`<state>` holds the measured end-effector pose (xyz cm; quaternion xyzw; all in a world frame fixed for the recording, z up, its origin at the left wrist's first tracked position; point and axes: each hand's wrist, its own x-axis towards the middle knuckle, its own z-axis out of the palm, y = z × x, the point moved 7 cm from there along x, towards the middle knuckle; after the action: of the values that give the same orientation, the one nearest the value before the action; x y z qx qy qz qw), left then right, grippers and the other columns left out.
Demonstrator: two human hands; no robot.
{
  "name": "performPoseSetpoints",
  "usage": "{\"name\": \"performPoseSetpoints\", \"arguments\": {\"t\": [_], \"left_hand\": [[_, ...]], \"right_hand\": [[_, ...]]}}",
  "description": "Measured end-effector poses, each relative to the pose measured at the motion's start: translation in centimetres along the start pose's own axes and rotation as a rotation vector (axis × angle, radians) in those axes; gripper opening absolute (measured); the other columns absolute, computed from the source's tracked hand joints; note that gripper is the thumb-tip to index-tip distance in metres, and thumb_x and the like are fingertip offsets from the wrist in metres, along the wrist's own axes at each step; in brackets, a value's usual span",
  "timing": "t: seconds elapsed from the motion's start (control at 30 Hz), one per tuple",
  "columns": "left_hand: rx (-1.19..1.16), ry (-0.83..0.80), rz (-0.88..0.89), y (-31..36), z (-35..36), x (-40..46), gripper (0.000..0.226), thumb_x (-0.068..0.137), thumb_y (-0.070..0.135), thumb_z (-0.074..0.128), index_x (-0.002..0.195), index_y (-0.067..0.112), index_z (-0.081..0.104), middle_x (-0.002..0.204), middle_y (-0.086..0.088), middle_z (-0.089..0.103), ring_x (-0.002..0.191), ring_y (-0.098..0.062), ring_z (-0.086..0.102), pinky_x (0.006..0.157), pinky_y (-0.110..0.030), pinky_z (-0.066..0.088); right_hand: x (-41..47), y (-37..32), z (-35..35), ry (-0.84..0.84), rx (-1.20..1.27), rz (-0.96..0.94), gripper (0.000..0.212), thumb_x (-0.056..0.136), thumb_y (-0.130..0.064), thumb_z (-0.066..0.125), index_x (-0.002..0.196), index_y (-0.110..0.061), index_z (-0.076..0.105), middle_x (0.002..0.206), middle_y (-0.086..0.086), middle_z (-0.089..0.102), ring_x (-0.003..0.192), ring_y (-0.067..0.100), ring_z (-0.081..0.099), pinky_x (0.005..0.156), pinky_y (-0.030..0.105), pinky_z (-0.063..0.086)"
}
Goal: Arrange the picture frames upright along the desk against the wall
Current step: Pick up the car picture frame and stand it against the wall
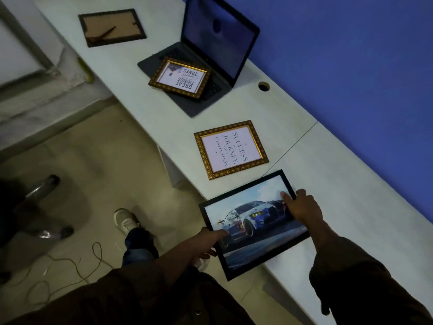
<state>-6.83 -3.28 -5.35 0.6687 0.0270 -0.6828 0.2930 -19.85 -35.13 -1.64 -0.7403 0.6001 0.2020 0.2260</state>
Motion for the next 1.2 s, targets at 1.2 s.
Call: {"name": "performPoseSetpoints", "arguments": {"t": [1.2], "left_hand": [[-0.39,0.66,0.758,22.9,-60.4,-19.3,0.031,0.09,0.04,0.065,0.12,0.031,0.064,0.109,0.009,0.072,0.098,-0.011,0.068,0.083,-0.031,0.057]], "right_hand": [[-9.6,-63.6,-9.9,0.283,0.385,-0.682,0.052,0.105,-0.046,0.031,0.118,-0.014,0.07,0.122,0.017,0.069,0.115,0.034,0.061,0.093,0.037,0.044]]}}
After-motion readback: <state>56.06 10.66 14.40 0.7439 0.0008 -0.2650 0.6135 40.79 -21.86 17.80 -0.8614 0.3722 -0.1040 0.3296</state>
